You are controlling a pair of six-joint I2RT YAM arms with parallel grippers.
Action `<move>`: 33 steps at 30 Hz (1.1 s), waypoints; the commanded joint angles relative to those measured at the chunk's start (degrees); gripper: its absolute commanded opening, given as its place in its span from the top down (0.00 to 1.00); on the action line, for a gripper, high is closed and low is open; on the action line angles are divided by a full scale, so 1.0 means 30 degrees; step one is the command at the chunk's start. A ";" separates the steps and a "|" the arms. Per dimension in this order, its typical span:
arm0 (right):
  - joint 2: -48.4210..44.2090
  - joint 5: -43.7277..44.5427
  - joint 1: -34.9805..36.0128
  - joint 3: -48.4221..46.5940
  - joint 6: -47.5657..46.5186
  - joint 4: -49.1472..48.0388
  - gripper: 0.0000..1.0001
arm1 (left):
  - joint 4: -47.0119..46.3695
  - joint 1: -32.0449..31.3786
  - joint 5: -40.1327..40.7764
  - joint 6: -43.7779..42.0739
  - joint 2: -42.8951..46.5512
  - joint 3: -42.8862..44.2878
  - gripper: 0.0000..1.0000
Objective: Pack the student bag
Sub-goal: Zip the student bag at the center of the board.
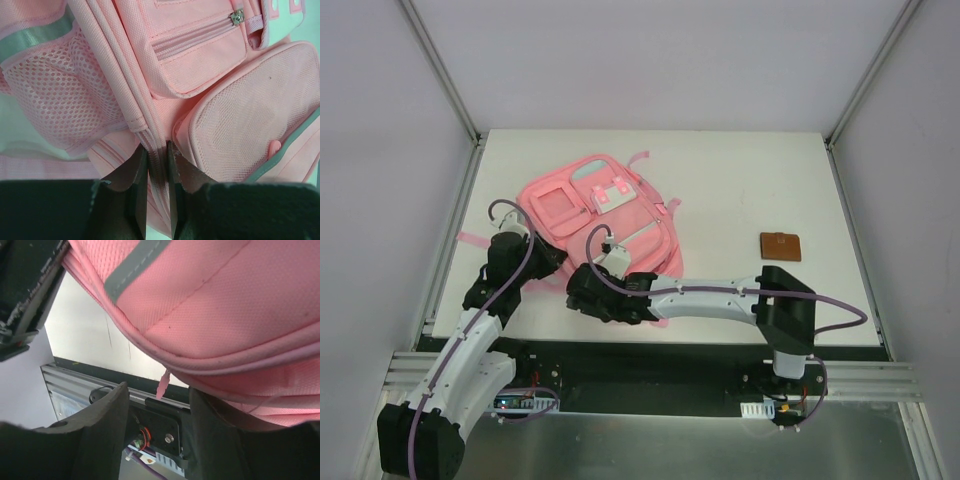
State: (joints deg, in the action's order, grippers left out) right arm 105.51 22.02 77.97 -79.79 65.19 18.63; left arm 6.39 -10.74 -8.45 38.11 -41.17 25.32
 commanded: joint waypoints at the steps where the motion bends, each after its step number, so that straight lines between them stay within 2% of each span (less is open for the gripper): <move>1: 0.0509 0.1273 -0.0385 -0.0649 0.0594 -0.0499 0.49 | -0.0696 0.0007 -0.2018 -0.0749 0.0392 0.0115 1.00; 6: 0.1009 0.1537 -0.0502 -0.1089 0.0478 -0.0293 0.56 | -0.0578 0.0006 -0.2192 -0.1539 0.0422 0.0231 1.00; 8: 0.1098 0.1624 -0.0504 -0.1089 0.0391 -0.0351 0.64 | -0.0549 0.0007 -0.2252 -0.1657 0.0451 0.0231 1.00; 12: 0.1186 0.1625 -0.0533 -0.1119 0.0157 -0.0498 0.90 | -0.0520 0.0007 -0.2281 -0.1774 0.0480 0.0202 1.00; 14: 0.1186 0.1654 -0.0533 -0.0944 0.0272 -0.0469 0.91 | -0.0462 -0.0022 -0.2427 -0.1833 0.0480 0.0202 1.00; 16: 0.1011 0.1712 -0.0562 -0.0856 0.0243 -0.0498 0.99 | -0.0461 -0.0022 -0.2428 -0.1833 0.0451 0.0202 1.00; 21: -0.0188 0.2091 -0.0270 0.0080 -0.1628 -0.0646 0.99 | -0.0054 0.0007 -0.2165 -0.2038 0.0509 0.0435 1.00; 27: -0.4226 0.3762 -0.0181 0.3678 -0.4411 -0.0644 0.99 | 0.0973 0.0007 -0.1668 -0.2595 0.0627 0.1021 1.00; 33: -0.6252 0.3939 -0.0591 0.5325 -0.6464 0.0554 0.99 | 0.1823 0.0007 -0.1403 -0.2976 0.0831 0.1549 1.00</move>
State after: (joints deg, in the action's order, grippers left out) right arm 92.18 27.42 77.95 -66.24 52.31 14.79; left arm 8.99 -10.83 -12.99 34.06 -40.01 26.94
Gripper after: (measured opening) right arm 0.072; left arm 0.145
